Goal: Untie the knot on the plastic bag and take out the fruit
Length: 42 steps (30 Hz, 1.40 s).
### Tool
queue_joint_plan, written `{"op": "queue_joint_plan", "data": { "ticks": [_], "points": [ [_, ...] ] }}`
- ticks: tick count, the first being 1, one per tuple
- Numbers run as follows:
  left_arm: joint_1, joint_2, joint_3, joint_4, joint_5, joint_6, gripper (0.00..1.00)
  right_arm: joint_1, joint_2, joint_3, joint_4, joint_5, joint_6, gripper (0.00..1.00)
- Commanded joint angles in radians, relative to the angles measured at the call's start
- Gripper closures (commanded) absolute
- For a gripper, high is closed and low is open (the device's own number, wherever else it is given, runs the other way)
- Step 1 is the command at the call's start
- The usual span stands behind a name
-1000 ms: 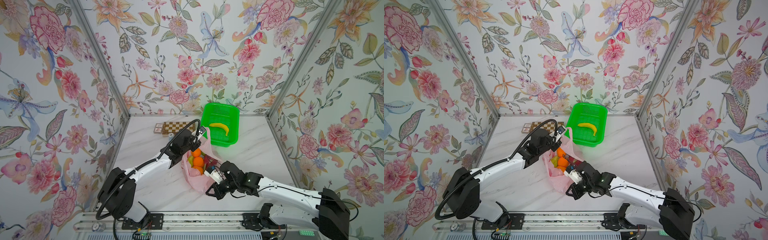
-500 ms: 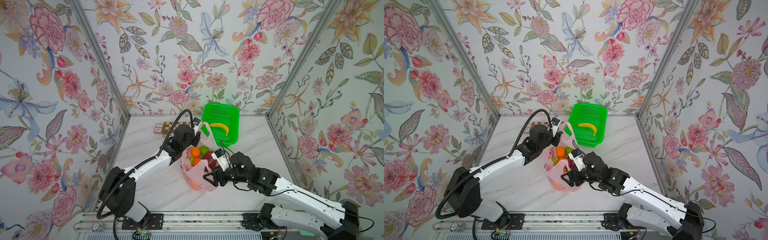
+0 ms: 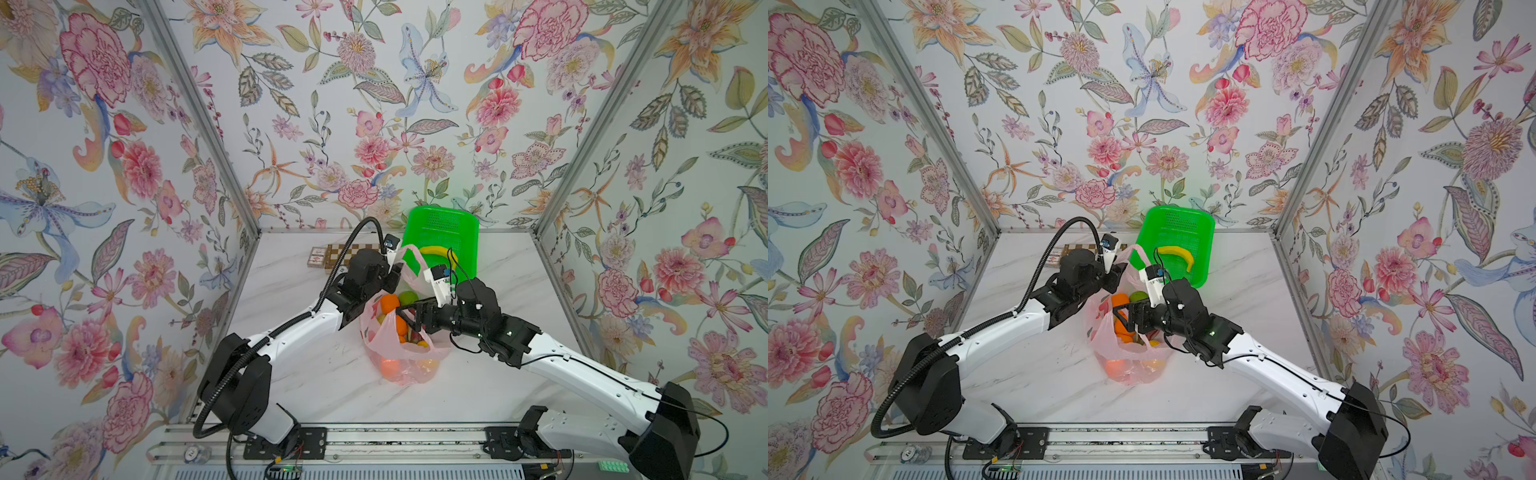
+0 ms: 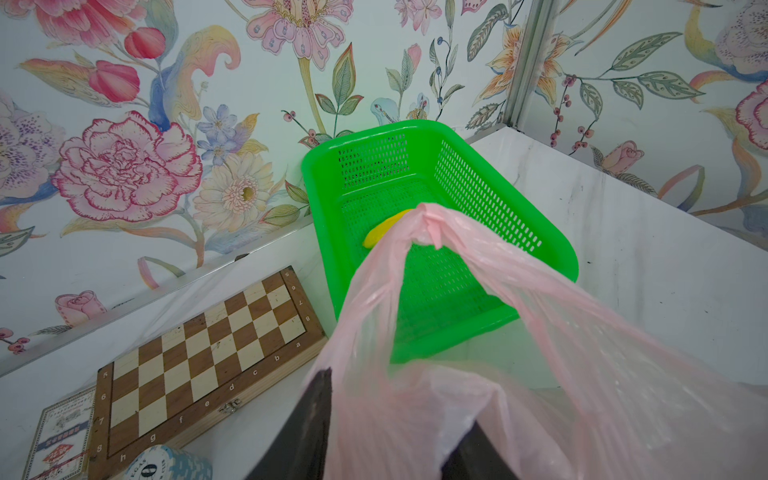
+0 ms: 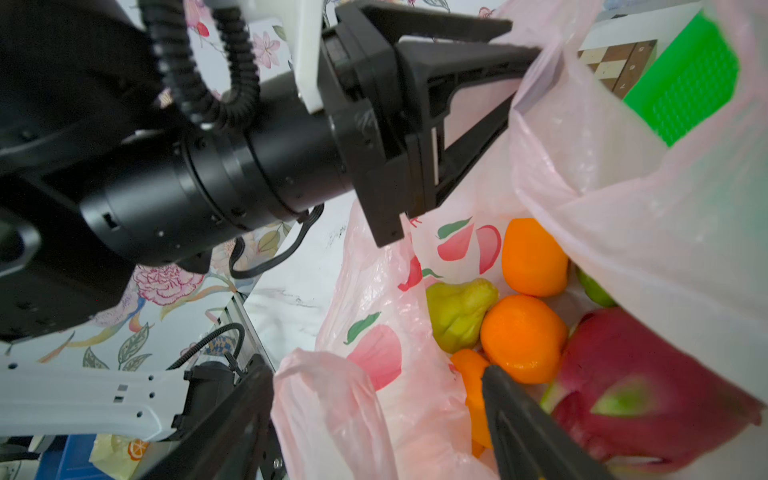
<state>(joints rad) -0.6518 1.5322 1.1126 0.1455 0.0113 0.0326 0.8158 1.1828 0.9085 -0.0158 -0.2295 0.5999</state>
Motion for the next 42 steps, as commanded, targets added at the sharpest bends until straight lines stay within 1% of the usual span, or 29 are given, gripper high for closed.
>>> {"op": "queue_joint_plan", "data": {
  "ticks": [1,3,6,7,9,11,12,14,15,18,20,21,23,25,27,30,31,34,36,39,42],
  "points": [
    [0.011,0.001,0.012,-0.017,-0.005,-0.029,0.59,-0.027,-0.001,0.050,0.106,-0.040,0.057,0.15],
    [0.012,0.002,0.008,-0.015,-0.006,-0.031,0.58,-0.044,-0.010,0.059,0.113,-0.057,0.068,0.12],
    [0.017,0.005,0.009,-0.012,-0.004,-0.041,0.58,-0.065,-0.029,0.055,0.145,-0.059,0.086,0.11],
    [0.017,0.005,0.011,-0.013,-0.002,-0.047,0.58,-0.071,-0.029,0.057,0.126,-0.039,0.087,0.14],
    [0.020,0.003,0.018,-0.015,0.007,-0.062,0.58,-0.074,-0.011,0.068,0.052,0.006,0.080,0.29],
    [0.024,-0.004,0.022,-0.021,0.016,-0.082,0.55,-0.058,0.022,0.079,-0.029,0.016,0.054,0.46],
    [0.030,-0.008,0.025,-0.026,0.019,-0.090,0.53,-0.044,0.031,0.076,-0.048,0.014,0.042,0.52],
    [0.040,-0.015,0.033,-0.048,0.027,-0.111,0.45,0.000,0.043,0.038,-0.047,-0.021,0.017,0.57],
    [0.043,-0.019,0.036,-0.062,0.029,-0.117,0.42,0.020,0.042,0.007,-0.033,-0.044,0.028,0.58],
    [0.046,-0.064,0.010,-0.099,0.047,-0.147,0.33,0.085,0.046,-0.141,0.088,-0.155,0.105,0.63],
    [0.046,-0.117,-0.034,-0.095,0.081,-0.182,0.29,0.130,0.066,-0.210,0.125,-0.201,0.128,0.64],
    [0.045,-0.145,-0.054,-0.091,0.099,-0.195,0.28,0.148,0.076,-0.226,0.116,-0.206,0.126,0.65],
    [0.044,-0.203,-0.089,-0.096,0.119,-0.235,0.25,0.171,0.103,-0.227,0.057,-0.221,0.118,0.65],
    [0.040,-0.250,-0.110,-0.117,0.122,-0.289,0.24,0.176,0.112,-0.213,0.009,-0.224,0.114,0.64],
    [0.026,-0.288,-0.127,-0.149,0.119,-0.342,0.24,0.175,0.095,-0.207,-0.014,-0.192,0.115,0.61],
    [-0.017,-0.338,-0.145,-0.225,0.077,-0.423,0.24,0.159,0.030,-0.222,-0.008,-0.098,0.138,0.54],
    [-0.034,-0.352,-0.154,-0.244,0.073,-0.444,0.24,0.150,0.005,-0.227,0.003,-0.071,0.146,0.53],
    [-0.078,-0.382,-0.195,-0.265,0.066,-0.496,0.28,0.129,-0.060,-0.244,0.053,-0.003,0.168,0.53],
    [-0.099,-0.391,-0.220,-0.262,0.060,-0.532,0.33,0.115,-0.087,-0.242,0.066,0.029,0.174,0.53],
    [-0.143,-0.382,-0.232,-0.270,0.073,-0.569,0.43,0.101,-0.115,-0.240,0.043,0.103,0.181,0.53],
    [-0.212,-0.389,-0.259,-0.290,0.087,-0.582,0.50,0.081,-0.134,-0.251,-0.005,0.173,0.187,0.51]
  ]
}}
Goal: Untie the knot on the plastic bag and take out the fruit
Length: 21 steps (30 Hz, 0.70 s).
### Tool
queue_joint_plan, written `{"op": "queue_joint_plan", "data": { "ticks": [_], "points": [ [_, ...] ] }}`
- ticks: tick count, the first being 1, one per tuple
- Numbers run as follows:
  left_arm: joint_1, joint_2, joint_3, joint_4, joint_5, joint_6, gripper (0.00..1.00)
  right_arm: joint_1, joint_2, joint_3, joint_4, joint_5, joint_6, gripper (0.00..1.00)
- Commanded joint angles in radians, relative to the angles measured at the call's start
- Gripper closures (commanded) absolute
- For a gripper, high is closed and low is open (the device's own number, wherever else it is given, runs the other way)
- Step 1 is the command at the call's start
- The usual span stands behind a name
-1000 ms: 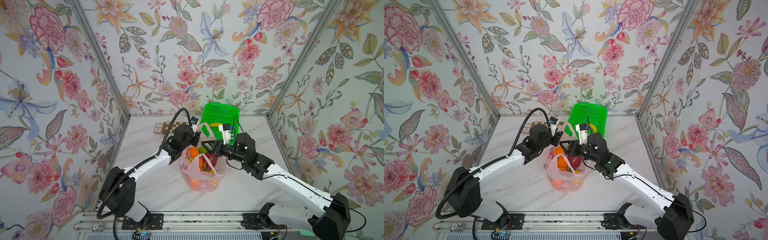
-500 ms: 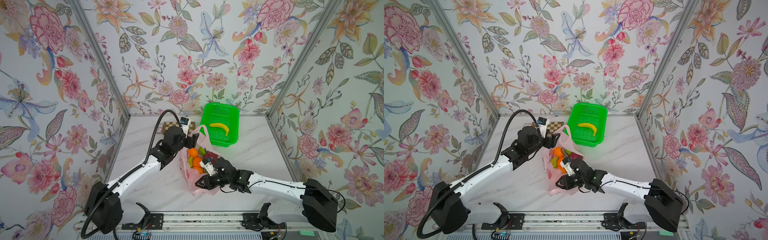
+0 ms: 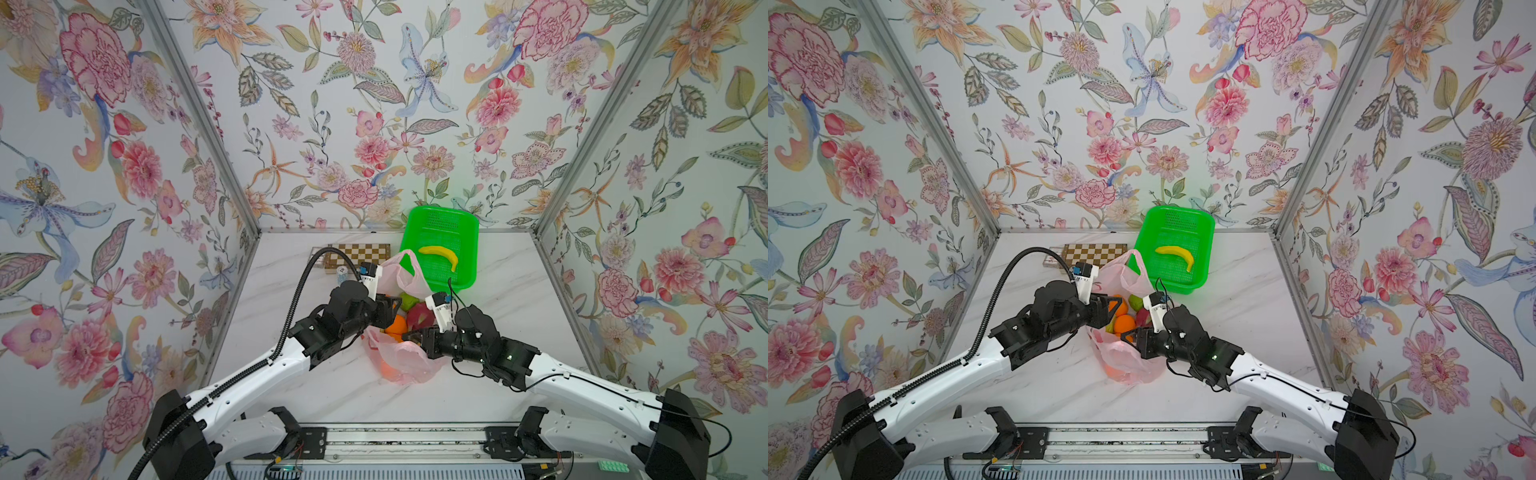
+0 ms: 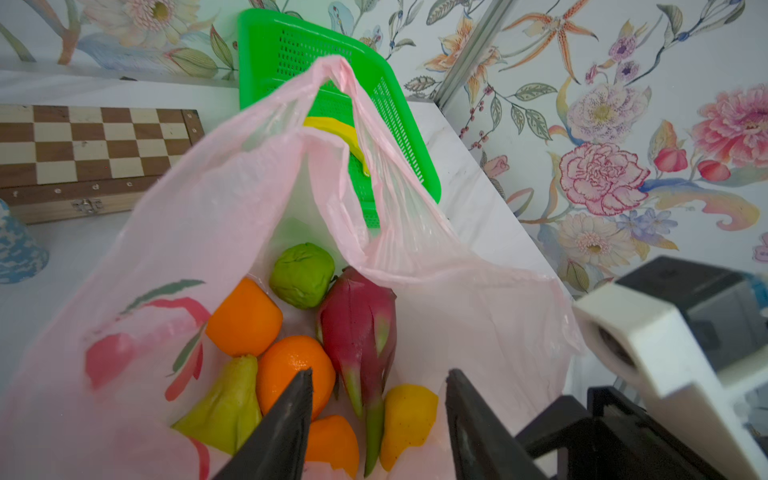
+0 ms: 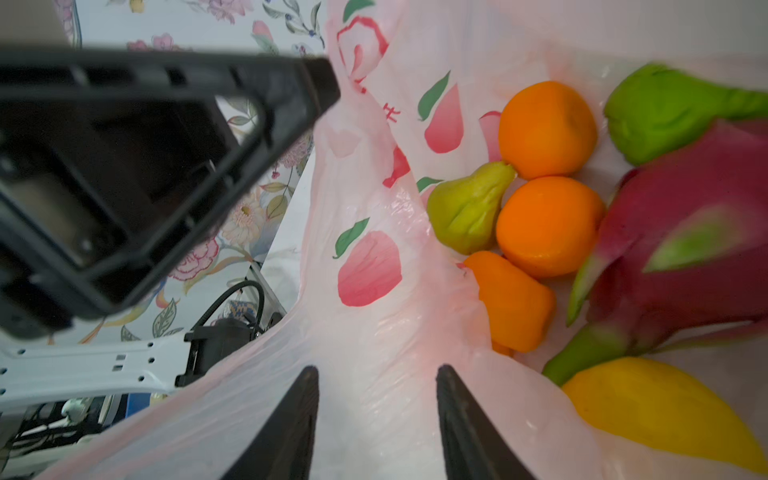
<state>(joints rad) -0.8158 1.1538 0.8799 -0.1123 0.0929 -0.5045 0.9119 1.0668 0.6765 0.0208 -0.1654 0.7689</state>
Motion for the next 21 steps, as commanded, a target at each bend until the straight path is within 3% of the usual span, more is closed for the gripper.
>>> {"op": "queue_joint_plan", "data": {
  "ticks": [1,4,7,11,16,21],
  "points": [
    [-0.082,-0.021,-0.051,-0.033,0.011,-0.047,0.52,-0.026,-0.018,-0.024,-0.059,0.125,0.023,0.50],
    [-0.176,-0.073,-0.151,-0.019,-0.004,-0.057,0.57,-0.053,-0.013,-0.037,-0.068,0.143,0.026,0.49],
    [-0.293,-0.112,-0.311,0.057,-0.089,-0.040,0.60,-0.068,0.006,-0.040,-0.070,0.160,0.025,0.48],
    [-0.361,-0.097,-0.440,0.136,-0.120,-0.042,0.59,-0.076,0.039,-0.021,-0.122,0.178,0.013,0.47],
    [-0.370,-0.159,-0.440,0.136,-0.193,-0.011,0.39,-0.054,0.091,0.025,-0.178,0.198,-0.017,0.45],
    [-0.366,-0.258,-0.401,0.069,-0.330,0.029,0.30,-0.024,0.187,0.108,-0.228,0.272,-0.031,0.44]
  ]
}}
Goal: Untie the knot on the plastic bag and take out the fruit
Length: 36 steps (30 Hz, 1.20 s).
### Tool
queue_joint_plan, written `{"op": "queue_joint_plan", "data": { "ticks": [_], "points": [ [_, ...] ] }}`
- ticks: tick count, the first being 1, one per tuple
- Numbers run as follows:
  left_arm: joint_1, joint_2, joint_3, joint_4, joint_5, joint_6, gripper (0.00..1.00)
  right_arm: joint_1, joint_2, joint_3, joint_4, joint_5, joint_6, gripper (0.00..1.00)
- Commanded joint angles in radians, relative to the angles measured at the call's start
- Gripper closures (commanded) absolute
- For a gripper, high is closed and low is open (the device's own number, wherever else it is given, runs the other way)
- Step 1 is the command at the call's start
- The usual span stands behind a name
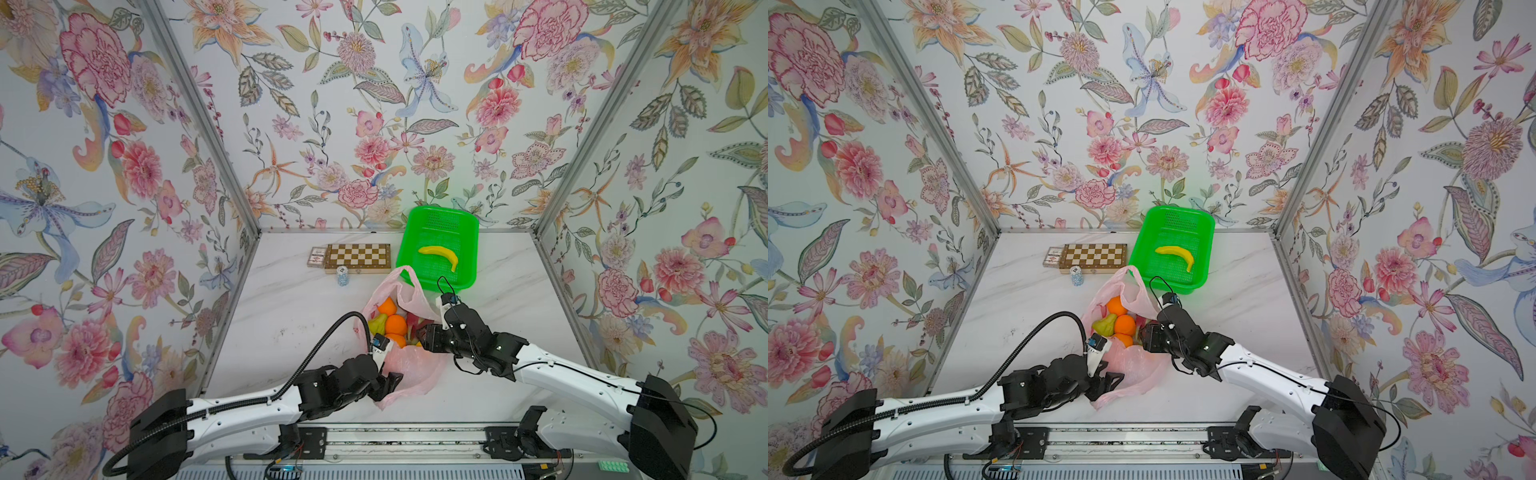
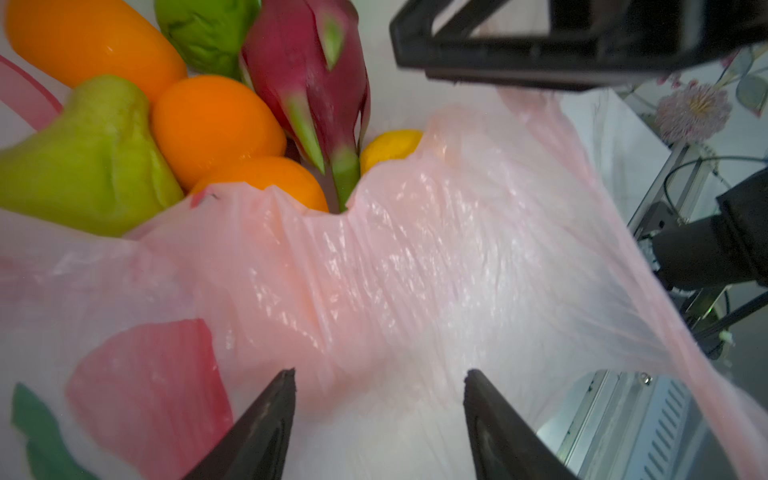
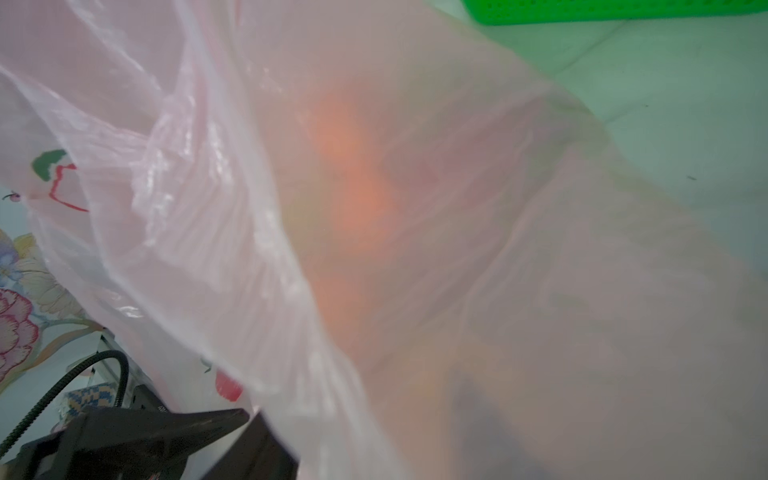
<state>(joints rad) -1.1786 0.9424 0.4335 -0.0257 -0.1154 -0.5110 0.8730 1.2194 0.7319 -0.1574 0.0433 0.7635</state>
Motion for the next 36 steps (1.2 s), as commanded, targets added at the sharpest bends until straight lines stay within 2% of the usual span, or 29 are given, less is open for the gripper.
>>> {"op": "queue_joint_plan", "data": {
  "ticks": [1,3,8,11,15,19,24,27,30,36],
  "points": [
    [0.004,-0.068,0.060,-0.038,-0.149,0.040,0.29,0.017,0.053,0.064,-0.057,0.073,-0.023,0.44],
    [0.034,-0.101,0.090,-0.087,-0.170,0.042,0.28,0.017,0.081,0.085,-0.069,0.090,-0.019,0.44],
    [0.182,-0.115,0.183,-0.140,-0.038,0.070,0.28,0.028,0.108,0.086,-0.060,0.071,-0.019,0.44],
    [0.233,-0.064,0.262,-0.152,0.040,0.097,0.29,0.063,0.106,0.056,-0.018,0.051,-0.012,0.44],
    [0.243,0.073,0.357,-0.136,0.079,0.138,0.32,0.088,0.092,0.013,0.033,0.023,0.030,0.44],
    [0.257,0.249,0.436,-0.147,0.061,0.156,0.38,0.082,0.039,-0.020,0.041,0.061,0.066,0.44],
    [0.275,0.377,0.470,-0.136,0.013,0.219,0.44,0.044,-0.023,-0.055,0.048,0.113,0.100,0.44],
    [0.283,0.423,0.474,-0.133,0.002,0.268,0.43,0.010,-0.039,-0.059,0.045,0.107,0.105,0.44],
    [0.322,0.489,0.514,-0.192,-0.046,0.247,0.41,-0.001,-0.054,-0.069,0.065,0.088,0.092,0.44],
    [0.393,0.569,0.533,-0.226,-0.084,0.226,0.34,0.058,-0.068,-0.148,0.185,-0.008,0.043,0.44]
  ]
}}
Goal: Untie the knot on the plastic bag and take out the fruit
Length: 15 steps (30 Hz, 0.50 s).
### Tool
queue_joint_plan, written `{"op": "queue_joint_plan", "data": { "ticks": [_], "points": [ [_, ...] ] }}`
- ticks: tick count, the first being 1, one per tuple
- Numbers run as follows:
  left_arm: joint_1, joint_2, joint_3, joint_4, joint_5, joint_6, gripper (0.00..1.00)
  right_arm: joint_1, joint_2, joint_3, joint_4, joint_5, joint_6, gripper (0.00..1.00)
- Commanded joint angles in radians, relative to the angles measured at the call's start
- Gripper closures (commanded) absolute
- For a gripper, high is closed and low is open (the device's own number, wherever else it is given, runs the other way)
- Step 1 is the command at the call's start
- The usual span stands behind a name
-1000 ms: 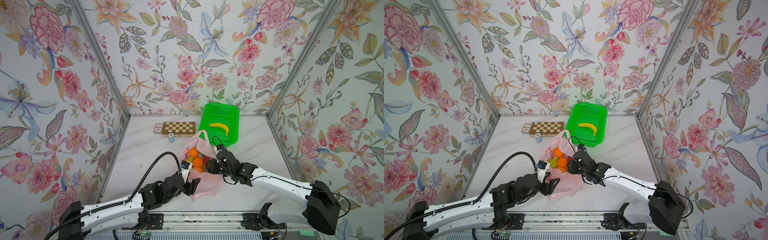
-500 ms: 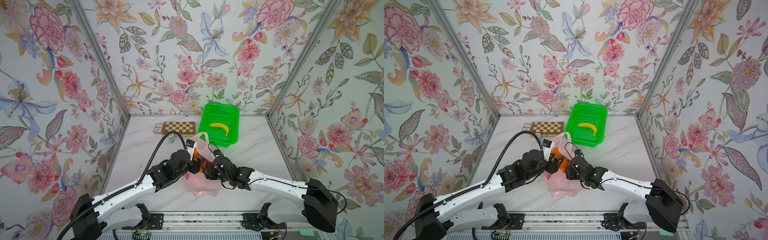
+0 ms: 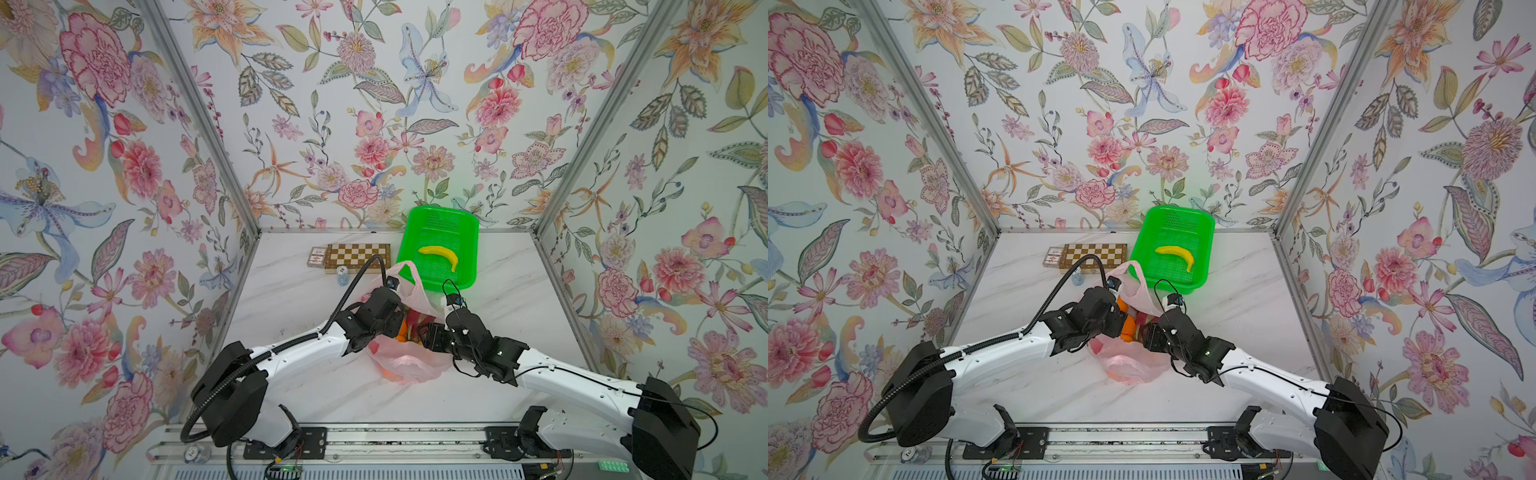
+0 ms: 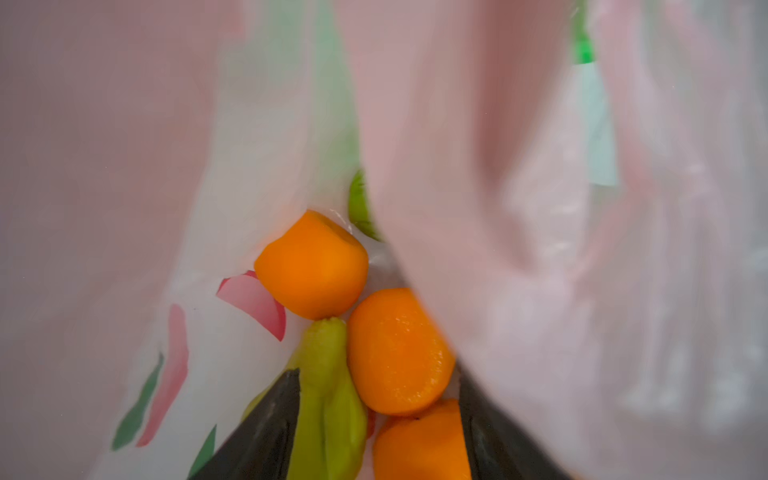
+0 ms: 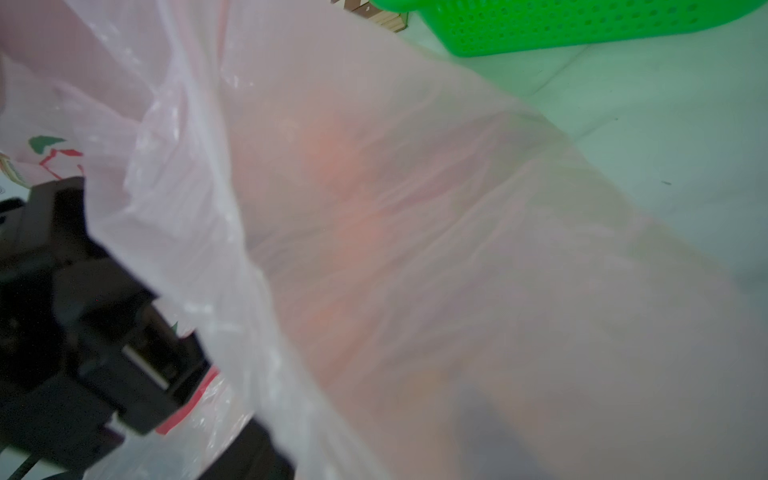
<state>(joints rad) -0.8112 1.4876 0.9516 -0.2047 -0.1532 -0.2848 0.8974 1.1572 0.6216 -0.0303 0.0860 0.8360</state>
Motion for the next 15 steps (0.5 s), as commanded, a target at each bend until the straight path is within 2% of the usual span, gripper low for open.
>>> {"op": "queue_joint_plan", "data": {
  "ticks": [1,9,15],
  "points": [
    [0.038,0.032,0.010,-0.045,-0.045,0.001,0.33,0.055,0.000,-0.050,0.070,-0.071,-0.037,0.44],
    [0.103,0.060,-0.059,0.000,0.018,0.012,0.27,0.233,0.086,-0.035,0.009,-0.083,-0.104,0.44],
    [0.141,0.120,-0.108,0.048,0.050,0.004,0.23,0.272,0.139,-0.016,0.003,-0.080,-0.121,0.44]
  ]
}}
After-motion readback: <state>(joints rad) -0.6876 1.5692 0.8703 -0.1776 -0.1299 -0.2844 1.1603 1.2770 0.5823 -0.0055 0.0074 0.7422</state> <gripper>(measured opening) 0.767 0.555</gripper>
